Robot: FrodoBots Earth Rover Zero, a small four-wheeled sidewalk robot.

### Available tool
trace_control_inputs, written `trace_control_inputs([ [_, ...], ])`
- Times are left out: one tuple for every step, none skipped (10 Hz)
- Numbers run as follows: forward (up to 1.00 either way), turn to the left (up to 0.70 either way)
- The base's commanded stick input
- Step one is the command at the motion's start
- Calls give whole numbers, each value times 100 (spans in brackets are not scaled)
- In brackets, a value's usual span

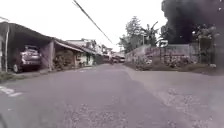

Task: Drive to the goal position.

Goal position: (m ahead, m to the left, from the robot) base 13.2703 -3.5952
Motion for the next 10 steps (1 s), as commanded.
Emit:
trace_control_inputs([
  [100,0],
  [100,0],
  [100,0],
  [100,0],
  [100,0],
  [100,0],
  [100,0],
  [100,0],
  [100,0],
  [100,0],
])
